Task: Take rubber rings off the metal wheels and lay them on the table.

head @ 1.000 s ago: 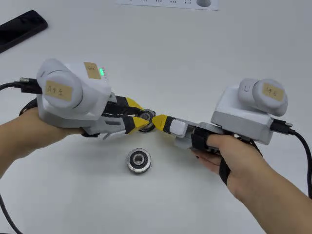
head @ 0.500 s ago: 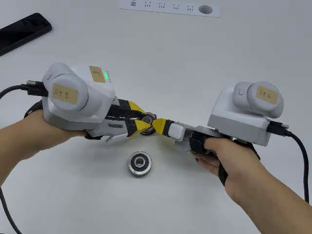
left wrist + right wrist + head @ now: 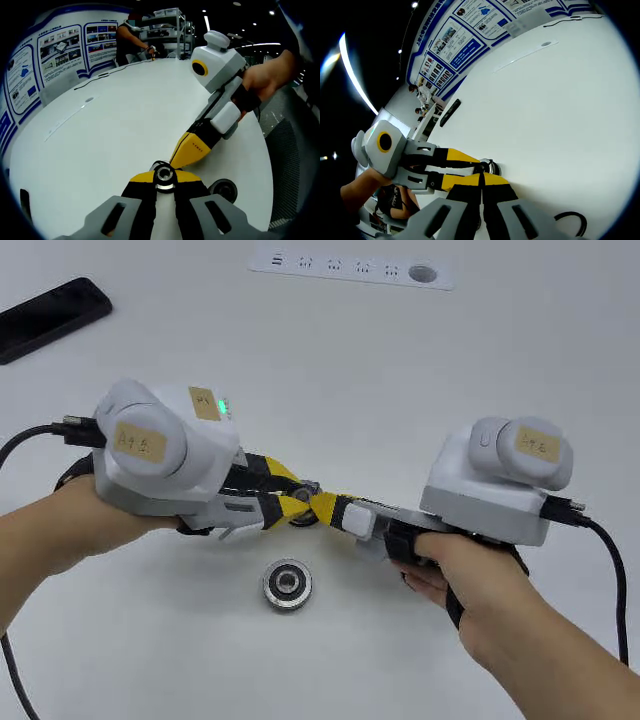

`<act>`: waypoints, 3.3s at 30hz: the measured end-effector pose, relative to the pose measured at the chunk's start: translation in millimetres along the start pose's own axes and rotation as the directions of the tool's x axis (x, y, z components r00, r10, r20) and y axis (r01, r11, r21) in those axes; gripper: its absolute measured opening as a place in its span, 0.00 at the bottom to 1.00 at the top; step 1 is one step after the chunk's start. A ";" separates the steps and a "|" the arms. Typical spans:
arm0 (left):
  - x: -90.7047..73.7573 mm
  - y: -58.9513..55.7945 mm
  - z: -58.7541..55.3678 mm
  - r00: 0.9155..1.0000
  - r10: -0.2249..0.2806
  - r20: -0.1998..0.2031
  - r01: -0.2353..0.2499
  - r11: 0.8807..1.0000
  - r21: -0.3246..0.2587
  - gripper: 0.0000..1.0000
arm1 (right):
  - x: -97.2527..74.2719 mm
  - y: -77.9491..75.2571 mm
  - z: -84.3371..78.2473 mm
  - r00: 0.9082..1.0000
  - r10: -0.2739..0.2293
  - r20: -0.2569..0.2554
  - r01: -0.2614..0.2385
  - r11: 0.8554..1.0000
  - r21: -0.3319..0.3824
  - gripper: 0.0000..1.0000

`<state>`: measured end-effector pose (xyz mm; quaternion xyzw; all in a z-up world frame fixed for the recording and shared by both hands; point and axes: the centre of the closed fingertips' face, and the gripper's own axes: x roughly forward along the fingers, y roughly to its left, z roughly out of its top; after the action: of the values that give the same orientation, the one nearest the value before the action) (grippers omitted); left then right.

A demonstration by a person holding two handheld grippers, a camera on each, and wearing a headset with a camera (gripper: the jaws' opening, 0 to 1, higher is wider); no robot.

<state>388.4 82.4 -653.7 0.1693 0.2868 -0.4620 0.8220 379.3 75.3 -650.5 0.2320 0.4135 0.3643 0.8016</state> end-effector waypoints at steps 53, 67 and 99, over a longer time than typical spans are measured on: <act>-44.7 7.8 19.6 0.987 0.132 0.093 -0.124 0.989 -0.082 0.31 | -46.6 -13.9 25.0 0.991 -0.003 0.137 -0.026 0.977 0.212 0.02; -47.8 1.7 25.3 0.984 0.138 0.109 -0.128 0.988 -0.091 0.33 | -88.4 -50.6 6.2 0.984 -0.091 0.153 0.039 0.950 0.311 0.02; -52.9 -7.2 26.3 0.984 0.135 0.114 -0.124 0.987 -0.099 0.30 | -115.0 -82.6 -38.9 0.976 -0.209 0.063 0.172 0.913 0.370 0.06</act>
<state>368.9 99.5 -600.1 0.1218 0.2460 -0.4034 0.8729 334.1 -62.9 -670.7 0.3526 0.4532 0.1896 0.7965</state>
